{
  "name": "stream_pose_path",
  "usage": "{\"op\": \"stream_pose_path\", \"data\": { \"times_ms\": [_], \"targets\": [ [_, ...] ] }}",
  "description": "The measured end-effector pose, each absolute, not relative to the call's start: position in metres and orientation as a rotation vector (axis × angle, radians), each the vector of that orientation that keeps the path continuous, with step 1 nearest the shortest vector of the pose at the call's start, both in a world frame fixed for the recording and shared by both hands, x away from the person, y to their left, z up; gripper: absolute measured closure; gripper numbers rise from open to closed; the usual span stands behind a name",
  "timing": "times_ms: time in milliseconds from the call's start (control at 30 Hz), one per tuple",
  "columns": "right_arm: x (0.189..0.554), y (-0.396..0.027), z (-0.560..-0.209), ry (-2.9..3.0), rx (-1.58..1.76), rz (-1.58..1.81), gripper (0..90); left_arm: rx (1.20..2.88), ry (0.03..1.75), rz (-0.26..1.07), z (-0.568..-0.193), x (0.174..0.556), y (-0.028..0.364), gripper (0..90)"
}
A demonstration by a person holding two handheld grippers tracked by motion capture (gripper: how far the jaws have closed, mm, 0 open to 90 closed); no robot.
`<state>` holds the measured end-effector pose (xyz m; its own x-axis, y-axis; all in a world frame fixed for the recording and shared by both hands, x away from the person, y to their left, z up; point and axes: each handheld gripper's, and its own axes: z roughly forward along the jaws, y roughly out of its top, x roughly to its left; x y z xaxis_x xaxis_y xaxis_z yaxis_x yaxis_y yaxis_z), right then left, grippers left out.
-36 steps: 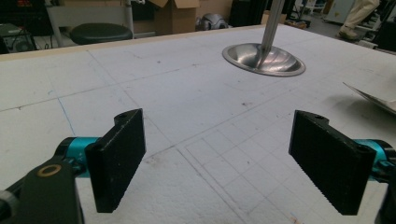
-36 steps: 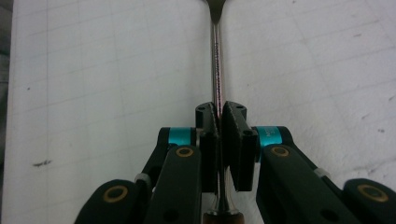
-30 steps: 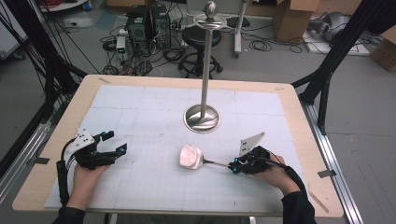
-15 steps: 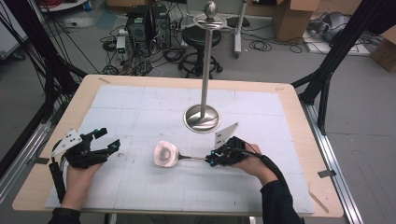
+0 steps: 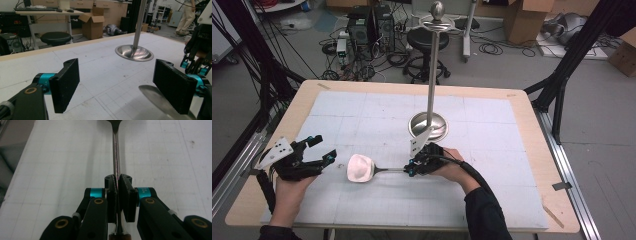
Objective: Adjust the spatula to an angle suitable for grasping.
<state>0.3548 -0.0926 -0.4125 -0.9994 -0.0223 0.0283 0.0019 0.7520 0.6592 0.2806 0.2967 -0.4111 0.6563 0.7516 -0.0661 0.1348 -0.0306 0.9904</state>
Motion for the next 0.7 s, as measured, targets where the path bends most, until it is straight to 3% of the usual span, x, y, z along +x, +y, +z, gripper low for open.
{"op": "stream_pose_path", "data": {
  "times_ms": [700],
  "targets": [
    [0.359, -0.041, -0.434, -2.885, 0.147, -1.04, 84.5, 1.551, 0.747, 0.569, -0.41, 0.279, 0.295, 21.9]
  ]
}}
